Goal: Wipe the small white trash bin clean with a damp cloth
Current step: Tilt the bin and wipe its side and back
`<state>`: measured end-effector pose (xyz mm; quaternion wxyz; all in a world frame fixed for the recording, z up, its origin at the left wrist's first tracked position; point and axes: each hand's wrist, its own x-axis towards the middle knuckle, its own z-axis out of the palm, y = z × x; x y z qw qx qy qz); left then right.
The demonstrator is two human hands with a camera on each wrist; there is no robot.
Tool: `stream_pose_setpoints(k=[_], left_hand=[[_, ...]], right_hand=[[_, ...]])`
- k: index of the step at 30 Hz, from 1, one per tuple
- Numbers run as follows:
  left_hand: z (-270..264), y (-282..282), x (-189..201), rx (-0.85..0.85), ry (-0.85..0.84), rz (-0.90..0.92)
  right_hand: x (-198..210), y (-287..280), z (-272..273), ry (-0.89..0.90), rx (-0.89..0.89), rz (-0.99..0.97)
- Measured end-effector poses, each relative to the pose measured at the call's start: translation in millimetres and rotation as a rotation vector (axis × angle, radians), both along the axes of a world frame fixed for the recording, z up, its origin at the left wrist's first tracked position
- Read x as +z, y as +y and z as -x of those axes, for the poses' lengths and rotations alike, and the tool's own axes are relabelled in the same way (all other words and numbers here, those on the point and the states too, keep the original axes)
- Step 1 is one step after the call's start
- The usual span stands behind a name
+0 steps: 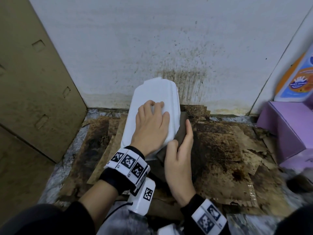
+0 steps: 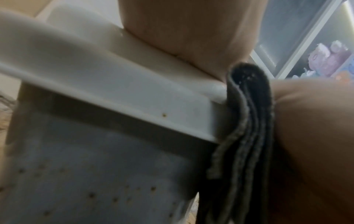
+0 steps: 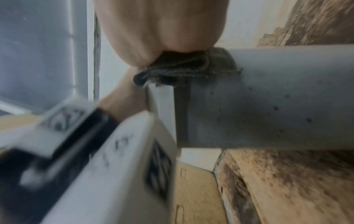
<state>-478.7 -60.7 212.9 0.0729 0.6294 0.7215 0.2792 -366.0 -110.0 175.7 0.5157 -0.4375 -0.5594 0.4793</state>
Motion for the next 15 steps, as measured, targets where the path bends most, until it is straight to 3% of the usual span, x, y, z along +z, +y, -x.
stream_pose_setpoints(k=[4, 8, 15], left_hand=[[-2.4, -0.1, 0.6, 0.003, 0.043, -0.002], [-4.9, 1.1, 1.6, 0.019, 0.059, -0.017], [-10.1, 3.4, 0.8, 0.006, 0.081, -0.030]], right_hand=[[16.8, 46.7, -19.0, -0.060, 0.171, 0.199], [24.5, 61.2, -26.6, -0.071, 0.304, 0.267], [1.8, 19.1, -26.6, -0.089, 0.148, 0.130]])
